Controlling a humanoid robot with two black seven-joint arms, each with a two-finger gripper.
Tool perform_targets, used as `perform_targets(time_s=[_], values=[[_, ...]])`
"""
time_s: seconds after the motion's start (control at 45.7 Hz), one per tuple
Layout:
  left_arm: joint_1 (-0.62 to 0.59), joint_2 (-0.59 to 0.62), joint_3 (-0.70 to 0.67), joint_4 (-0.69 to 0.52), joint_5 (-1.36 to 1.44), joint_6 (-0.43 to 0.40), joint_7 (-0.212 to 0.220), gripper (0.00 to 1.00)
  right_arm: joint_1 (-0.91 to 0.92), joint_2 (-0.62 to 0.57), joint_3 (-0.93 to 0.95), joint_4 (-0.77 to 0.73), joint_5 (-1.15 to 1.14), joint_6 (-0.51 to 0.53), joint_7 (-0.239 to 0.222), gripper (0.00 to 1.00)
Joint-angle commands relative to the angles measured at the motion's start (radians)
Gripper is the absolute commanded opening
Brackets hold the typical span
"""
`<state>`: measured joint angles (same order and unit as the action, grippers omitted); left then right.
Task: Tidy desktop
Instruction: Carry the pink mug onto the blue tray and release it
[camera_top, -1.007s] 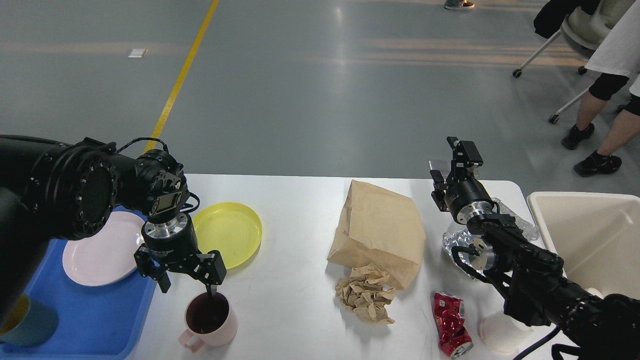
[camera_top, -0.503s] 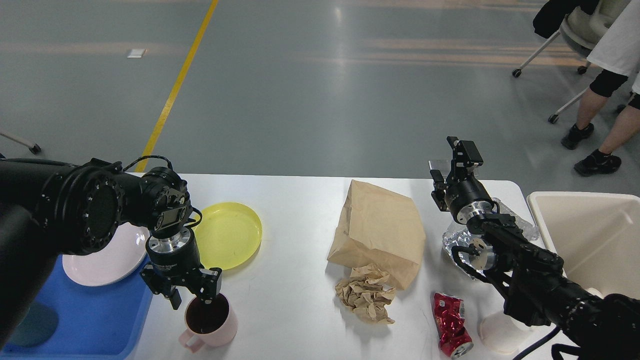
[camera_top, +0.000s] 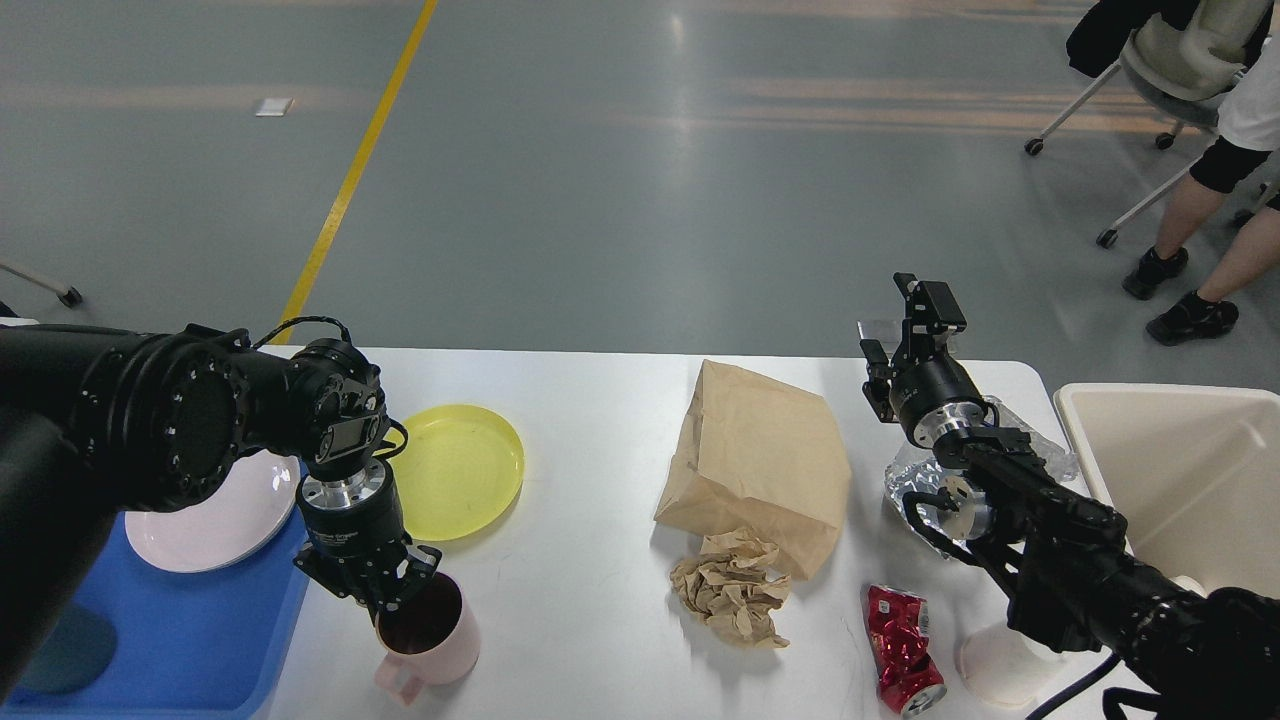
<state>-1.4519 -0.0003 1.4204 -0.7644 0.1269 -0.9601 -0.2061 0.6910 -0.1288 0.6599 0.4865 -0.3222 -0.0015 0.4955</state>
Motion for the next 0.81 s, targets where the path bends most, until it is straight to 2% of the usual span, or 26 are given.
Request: perform_targets(time_s=[0.0,0.372,0.525,0.635,0.788], values=[[-0.019,0.006,-0.02,-0.004,-0.001,0.0,-0.001,0.0,-0.001,0.0,0.0,0.0,0.0,0.0,0.0,1.0],[-0.126,0.039,-0.024,-0.026,0.002,0.0,-0.01,0.0,-0.001,0.0,0.0,0.0,0.0,0.0,0.0,1.0],[-0.14,0.146,-0.014,-0.029,0.014,0.0,-0.003,0.0,-0.001,-0.002,0.0,0.0,0.0,0.0,0.0,1.0],[-0.148,0.278,-0.008,-0.027,0.019,0.0,0.005,0.0,-0.001,0.0,0.0,0.0,0.0,0.0,0.0,1.0],[-0.14,0.385,-0.009,-0.023,0.017,0.0,0.051,0.0,0.001,0.0,0.0,0.0,0.0,0.0,0.0,1.0]])
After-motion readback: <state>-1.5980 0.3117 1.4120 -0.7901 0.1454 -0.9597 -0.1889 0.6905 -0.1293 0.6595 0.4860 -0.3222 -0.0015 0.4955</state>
